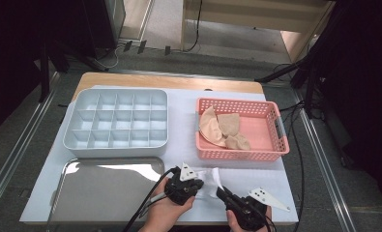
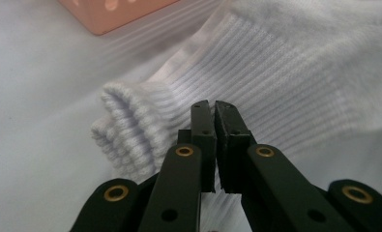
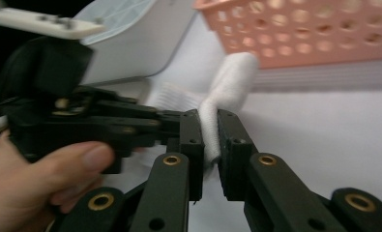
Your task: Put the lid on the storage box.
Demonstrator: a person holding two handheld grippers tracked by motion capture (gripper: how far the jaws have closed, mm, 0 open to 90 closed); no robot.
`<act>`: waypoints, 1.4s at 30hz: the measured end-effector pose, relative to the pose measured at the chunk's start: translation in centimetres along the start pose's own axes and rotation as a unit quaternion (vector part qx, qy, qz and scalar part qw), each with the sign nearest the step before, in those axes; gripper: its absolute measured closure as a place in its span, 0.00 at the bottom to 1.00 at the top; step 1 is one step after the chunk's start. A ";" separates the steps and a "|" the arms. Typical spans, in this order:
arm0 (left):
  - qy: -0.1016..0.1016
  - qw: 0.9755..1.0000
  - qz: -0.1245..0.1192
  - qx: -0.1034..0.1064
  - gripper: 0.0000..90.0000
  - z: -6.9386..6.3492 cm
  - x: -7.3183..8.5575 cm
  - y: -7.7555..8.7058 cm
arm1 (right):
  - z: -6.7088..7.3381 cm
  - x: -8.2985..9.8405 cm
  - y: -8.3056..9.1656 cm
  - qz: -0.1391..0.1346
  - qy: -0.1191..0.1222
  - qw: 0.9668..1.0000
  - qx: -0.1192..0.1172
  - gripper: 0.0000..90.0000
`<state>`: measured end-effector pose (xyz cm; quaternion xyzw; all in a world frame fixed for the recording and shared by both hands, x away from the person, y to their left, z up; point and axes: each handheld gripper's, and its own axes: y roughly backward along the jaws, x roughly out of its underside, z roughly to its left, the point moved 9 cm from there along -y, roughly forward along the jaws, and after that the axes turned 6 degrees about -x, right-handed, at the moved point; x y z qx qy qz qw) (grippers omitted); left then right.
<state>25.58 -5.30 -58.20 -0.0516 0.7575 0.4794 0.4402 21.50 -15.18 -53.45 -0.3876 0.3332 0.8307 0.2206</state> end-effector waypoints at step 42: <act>0.075 0.996 -0.006 0.041 0.83 1.9 -0.3 1.7 | -2.3 -2.0 -0.8 0.011 0.026 0.998 0.053 0.92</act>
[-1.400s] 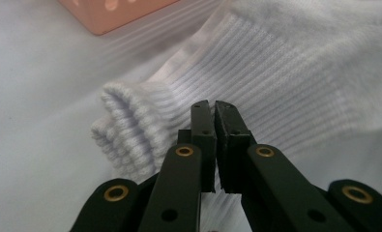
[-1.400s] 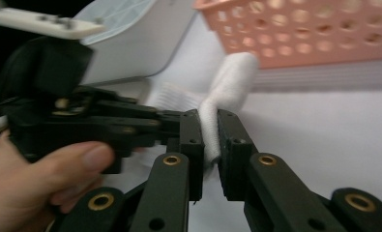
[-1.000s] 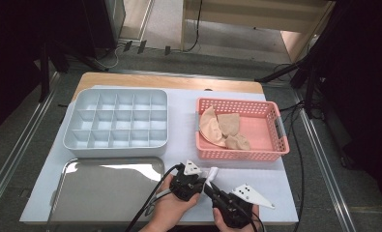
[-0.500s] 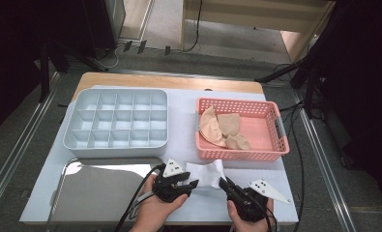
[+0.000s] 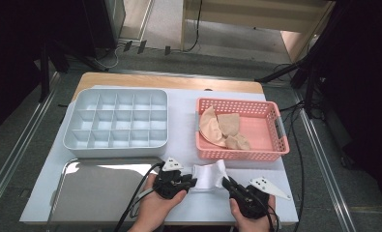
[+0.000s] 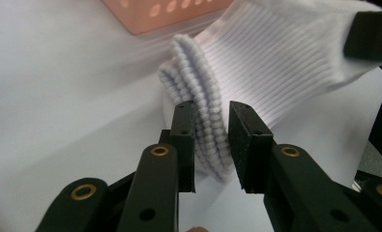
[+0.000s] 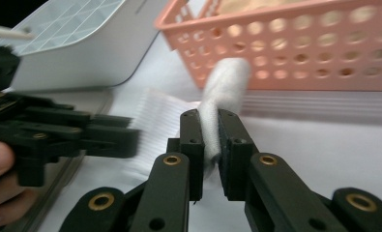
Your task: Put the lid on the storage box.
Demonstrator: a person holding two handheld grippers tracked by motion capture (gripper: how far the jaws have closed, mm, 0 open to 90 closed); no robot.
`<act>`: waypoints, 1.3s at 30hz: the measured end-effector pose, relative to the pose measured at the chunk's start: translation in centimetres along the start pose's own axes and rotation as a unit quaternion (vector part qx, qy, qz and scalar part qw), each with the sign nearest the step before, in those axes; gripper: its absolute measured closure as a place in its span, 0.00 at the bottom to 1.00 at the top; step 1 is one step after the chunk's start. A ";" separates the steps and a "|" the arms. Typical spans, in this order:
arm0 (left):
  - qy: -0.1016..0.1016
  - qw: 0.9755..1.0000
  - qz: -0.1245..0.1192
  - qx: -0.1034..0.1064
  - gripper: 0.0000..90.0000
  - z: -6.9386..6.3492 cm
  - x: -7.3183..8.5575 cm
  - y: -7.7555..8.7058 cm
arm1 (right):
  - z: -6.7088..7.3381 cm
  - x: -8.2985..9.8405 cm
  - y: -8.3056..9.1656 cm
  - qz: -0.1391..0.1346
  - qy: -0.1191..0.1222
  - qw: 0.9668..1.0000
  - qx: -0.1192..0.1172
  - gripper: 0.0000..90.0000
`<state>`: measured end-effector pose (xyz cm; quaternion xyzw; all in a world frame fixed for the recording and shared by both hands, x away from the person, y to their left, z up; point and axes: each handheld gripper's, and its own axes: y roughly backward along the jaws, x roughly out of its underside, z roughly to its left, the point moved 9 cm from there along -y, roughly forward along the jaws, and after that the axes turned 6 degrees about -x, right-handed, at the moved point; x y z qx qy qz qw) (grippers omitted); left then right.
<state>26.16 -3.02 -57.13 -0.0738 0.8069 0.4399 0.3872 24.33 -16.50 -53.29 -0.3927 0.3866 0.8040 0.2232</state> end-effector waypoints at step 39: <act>0.074 0.996 -0.021 0.038 0.55 2.0 -1.8 0.9 | 4.8 4.5 -5.3 0.057 0.104 0.993 -0.003 0.95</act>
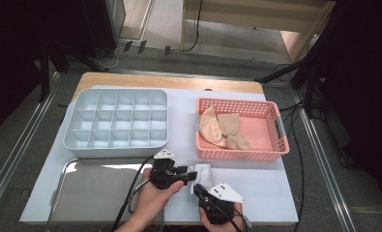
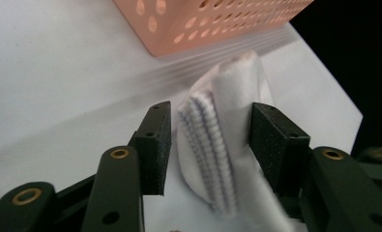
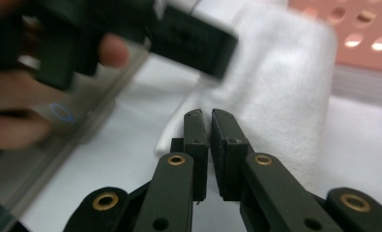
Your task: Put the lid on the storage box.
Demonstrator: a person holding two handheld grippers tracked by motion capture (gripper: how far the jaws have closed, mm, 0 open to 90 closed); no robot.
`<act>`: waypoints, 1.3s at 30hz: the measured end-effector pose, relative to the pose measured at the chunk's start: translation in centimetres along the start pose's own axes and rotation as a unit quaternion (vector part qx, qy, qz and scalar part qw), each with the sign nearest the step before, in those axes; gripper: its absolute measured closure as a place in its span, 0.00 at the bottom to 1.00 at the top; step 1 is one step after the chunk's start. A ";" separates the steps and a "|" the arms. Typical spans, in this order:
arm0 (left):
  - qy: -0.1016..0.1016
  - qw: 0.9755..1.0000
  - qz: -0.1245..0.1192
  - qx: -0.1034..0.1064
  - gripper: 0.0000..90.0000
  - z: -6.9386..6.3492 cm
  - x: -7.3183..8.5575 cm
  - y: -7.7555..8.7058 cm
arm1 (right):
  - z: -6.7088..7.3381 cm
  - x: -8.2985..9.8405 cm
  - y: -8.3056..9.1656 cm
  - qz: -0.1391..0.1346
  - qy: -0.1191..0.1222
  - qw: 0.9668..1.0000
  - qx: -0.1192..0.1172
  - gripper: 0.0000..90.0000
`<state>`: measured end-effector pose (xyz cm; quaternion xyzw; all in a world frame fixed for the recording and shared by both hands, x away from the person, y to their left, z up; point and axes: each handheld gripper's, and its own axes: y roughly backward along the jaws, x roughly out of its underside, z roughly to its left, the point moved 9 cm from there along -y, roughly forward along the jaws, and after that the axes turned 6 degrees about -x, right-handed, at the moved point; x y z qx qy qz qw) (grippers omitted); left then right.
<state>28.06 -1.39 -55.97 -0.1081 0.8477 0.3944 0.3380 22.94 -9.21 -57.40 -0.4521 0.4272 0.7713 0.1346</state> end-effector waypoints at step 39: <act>-0.026 1.000 -0.008 0.012 0.80 -0.1 -0.1 1.2 | -2.6 -0.2 3.1 -0.035 -0.004 0.999 0.013 0.72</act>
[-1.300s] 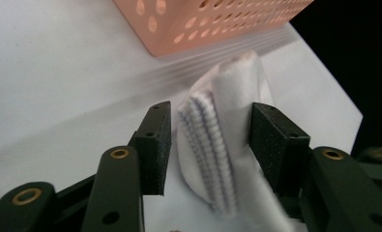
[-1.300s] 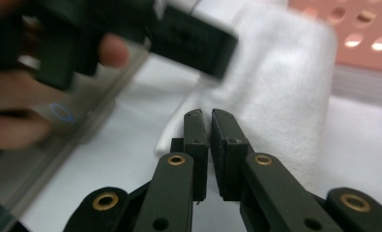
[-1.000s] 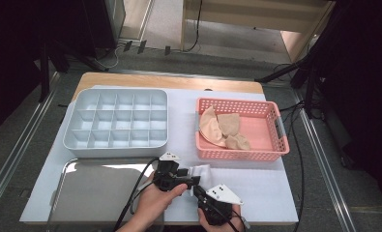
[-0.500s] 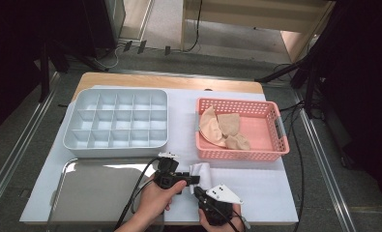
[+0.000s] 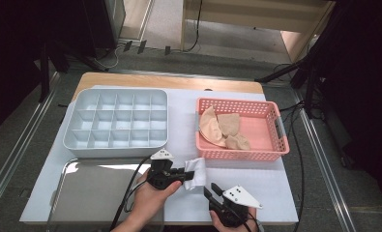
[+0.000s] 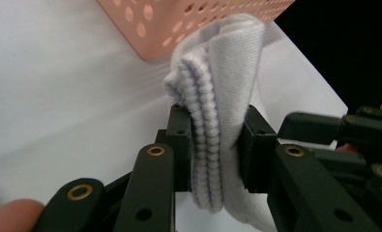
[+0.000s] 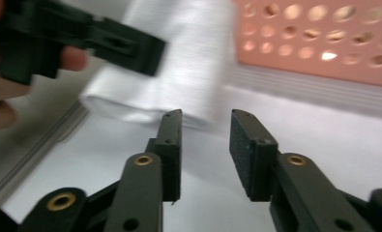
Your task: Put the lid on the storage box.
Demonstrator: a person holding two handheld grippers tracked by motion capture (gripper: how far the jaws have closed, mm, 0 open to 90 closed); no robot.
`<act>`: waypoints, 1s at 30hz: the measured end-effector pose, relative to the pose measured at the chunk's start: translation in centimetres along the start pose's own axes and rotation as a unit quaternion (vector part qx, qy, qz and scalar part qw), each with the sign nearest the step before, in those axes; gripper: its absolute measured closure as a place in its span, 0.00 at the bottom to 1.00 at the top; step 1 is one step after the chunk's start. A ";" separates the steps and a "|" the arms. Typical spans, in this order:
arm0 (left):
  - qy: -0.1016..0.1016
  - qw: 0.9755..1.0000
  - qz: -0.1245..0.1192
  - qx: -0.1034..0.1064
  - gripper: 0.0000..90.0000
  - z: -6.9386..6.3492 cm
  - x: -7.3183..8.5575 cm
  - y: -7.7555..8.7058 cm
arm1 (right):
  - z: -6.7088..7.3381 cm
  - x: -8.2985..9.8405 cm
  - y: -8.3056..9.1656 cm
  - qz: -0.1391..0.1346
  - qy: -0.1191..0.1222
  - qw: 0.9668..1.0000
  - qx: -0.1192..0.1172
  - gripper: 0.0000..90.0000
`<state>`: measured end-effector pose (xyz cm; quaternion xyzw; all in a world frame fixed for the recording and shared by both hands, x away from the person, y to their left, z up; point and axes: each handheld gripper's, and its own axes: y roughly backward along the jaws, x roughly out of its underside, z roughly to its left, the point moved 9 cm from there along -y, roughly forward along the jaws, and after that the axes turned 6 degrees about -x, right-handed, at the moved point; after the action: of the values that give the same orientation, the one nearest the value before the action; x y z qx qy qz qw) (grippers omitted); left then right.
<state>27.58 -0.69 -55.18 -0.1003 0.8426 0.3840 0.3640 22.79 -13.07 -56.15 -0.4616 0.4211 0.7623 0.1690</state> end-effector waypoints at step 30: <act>-0.038 0.994 -0.088 -0.046 0.80 3.2 -2.2 6.9 | -5.7 -0.3 1.3 -0.005 -0.058 0.996 0.064 0.42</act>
<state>27.77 6.13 -51.12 -0.1763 0.7972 0.3924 0.4236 25.34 -18.32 -56.50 -0.4069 0.4559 0.7586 0.2264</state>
